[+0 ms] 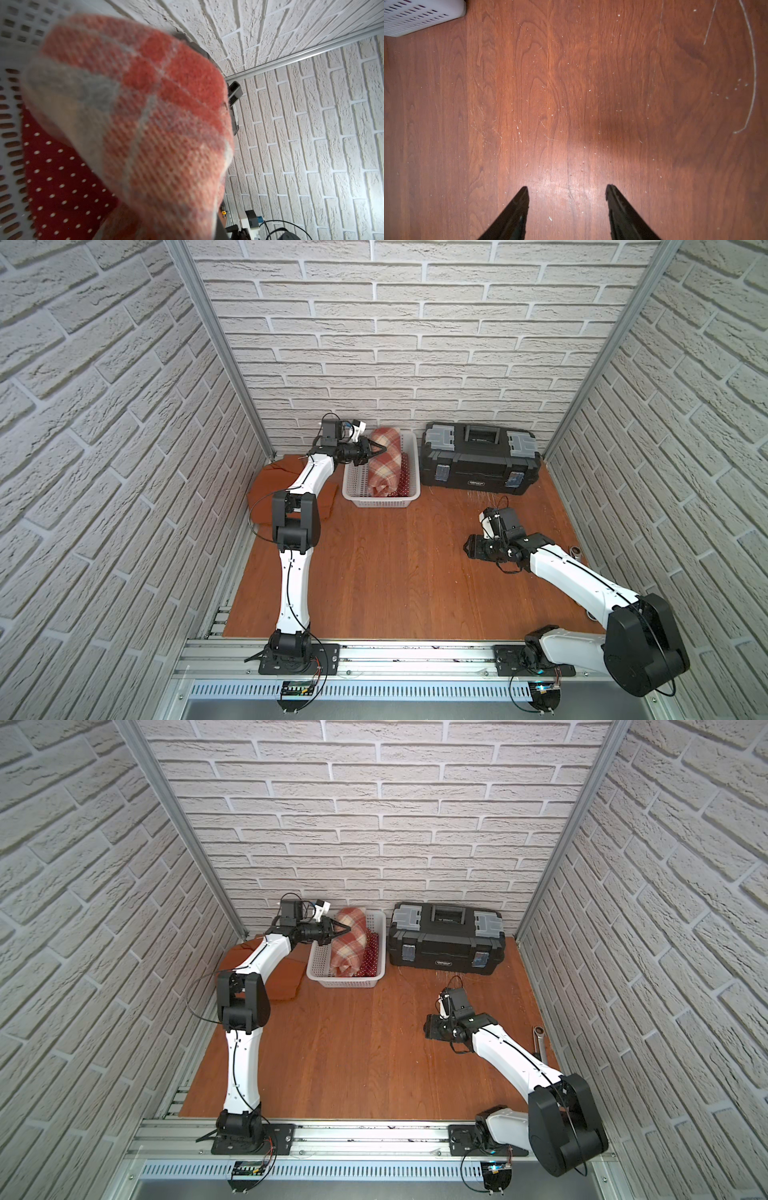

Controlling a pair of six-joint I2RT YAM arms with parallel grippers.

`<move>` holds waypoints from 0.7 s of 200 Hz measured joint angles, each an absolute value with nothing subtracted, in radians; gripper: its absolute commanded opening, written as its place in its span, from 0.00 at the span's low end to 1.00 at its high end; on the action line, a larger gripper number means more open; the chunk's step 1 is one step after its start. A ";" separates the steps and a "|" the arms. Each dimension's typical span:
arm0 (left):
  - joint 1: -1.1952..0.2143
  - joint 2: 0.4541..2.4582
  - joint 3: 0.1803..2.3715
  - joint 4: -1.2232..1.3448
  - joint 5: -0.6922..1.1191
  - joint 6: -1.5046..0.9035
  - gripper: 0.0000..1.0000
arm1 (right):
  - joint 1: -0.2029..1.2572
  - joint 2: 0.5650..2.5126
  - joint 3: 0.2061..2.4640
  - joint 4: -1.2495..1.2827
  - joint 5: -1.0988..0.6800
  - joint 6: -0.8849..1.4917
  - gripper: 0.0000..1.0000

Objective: Roll up the skirts
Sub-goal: Place the skirt in the basket.

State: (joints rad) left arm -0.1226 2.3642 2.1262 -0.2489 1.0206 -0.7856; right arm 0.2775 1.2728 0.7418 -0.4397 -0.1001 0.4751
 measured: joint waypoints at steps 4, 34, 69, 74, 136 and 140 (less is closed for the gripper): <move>-0.116 2.365 2.126 -0.254 1.025 -0.782 0.00 | 0.278 1.276 0.742 -0.437 -0.102 0.475 0.61; -0.083 2.373 2.151 -0.311 1.047 -0.741 0.00 | 0.278 1.305 0.741 -0.421 -0.111 0.474 0.60; -0.066 2.479 2.324 -0.422 1.061 -0.661 0.00 | 0.278 1.339 0.741 -0.406 -0.122 0.471 0.60; -0.065 2.498 2.349 -0.439 1.059 -0.645 0.00 | 0.278 1.342 0.741 -0.405 -0.124 0.471 0.60; -0.077 2.585 2.415 -0.642 0.898 -0.461 0.00 | 0.278 1.348 0.740 -0.397 -0.128 0.464 0.60; -0.080 2.583 2.417 -0.654 0.877 -0.447 0.00 | 0.278 1.348 0.740 -0.397 -0.128 0.464 0.59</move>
